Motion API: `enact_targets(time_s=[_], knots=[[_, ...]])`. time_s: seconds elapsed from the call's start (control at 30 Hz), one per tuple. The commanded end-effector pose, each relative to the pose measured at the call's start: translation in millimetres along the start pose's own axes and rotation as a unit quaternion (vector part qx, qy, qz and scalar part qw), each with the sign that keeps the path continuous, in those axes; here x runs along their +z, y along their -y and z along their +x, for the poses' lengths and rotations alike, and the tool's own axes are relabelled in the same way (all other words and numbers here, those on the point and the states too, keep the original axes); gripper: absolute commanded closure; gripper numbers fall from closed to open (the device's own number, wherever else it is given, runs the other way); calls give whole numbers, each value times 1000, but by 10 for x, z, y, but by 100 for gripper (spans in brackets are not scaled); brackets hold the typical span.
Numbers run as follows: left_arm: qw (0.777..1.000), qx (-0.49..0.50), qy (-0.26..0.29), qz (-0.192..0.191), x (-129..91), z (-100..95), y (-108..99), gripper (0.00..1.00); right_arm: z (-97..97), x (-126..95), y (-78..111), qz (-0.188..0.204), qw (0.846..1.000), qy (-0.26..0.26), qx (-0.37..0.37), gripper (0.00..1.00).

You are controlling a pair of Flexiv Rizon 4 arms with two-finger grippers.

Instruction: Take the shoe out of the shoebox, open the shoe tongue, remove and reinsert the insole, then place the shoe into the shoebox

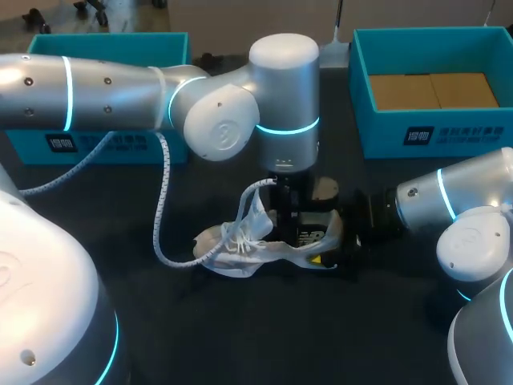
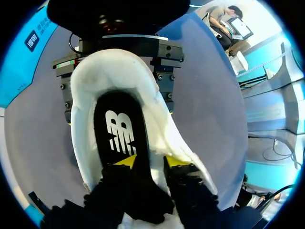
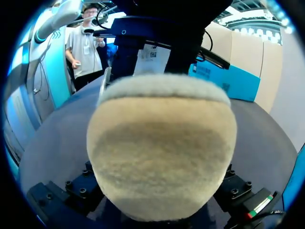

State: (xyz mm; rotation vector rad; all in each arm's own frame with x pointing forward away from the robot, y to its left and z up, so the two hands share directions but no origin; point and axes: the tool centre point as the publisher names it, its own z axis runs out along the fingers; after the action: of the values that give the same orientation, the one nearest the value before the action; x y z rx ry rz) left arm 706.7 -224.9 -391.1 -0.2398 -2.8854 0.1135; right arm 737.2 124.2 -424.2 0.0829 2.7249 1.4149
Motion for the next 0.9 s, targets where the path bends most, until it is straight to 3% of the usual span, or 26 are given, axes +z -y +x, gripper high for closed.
enact_targets(time_s=[0.03, 0.2, 0.33, 0.67, 0.77, 0.87, 0.9], knots=[[1000, 0, 7, -2, 46, 17, 5, 48, -8, 28, -1, 4, 1000, 1, 0, 100], [1000, -3, 21, -5, 85, -56, -5, 64, -8, 28, -1, 4, 1000, 1, 0, 100], [999, 6, 43, -8, 121, -105, -16, 52, -8, 28, -1, 4, 1000, 1, 0, 100], [995, 17, 94, 5, 274, -198, -46, 47, -8, 28, -1, 4, 1000, 1, 0, 100], [994, 14, 111, 5, 312, -236, -66, 60, -8, 28, -1, 4, 1000, 1, 0, 100], [993, 10, 118, 4, 350, -279, -92, 87, -8, 28, -1, 4, 1000, 1, 0, 100], [992, 9, 122, 5, 363, -293, -103, 100, -8, 28, -1, 4, 1000, 1, 0, 100]])
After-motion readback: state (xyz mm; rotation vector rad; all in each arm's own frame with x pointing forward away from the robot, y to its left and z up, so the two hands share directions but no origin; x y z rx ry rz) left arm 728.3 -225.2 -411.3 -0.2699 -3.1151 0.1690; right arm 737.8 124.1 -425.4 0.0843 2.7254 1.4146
